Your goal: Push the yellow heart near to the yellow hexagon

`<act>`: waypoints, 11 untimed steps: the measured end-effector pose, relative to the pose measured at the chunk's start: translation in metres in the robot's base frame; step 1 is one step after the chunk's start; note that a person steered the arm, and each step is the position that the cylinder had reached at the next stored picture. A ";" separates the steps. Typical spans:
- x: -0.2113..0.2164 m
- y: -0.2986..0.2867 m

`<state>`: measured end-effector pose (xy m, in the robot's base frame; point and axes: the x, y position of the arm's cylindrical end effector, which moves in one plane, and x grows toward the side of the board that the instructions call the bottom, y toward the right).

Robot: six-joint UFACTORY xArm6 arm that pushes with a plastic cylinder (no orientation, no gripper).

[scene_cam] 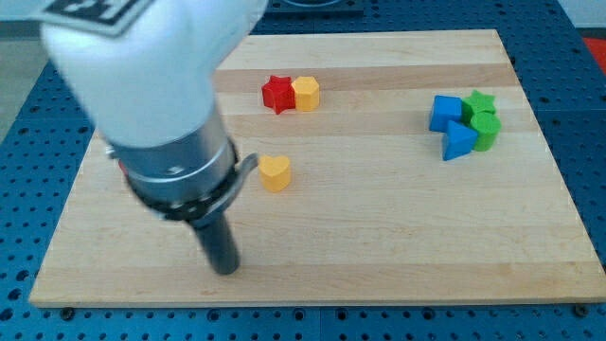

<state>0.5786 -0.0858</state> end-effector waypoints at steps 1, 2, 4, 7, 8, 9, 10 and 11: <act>-0.009 0.014; -0.017 0.017; -0.071 0.020; -0.114 0.042; -0.126 0.043; -0.146 0.044; -0.164 0.044; -0.198 0.045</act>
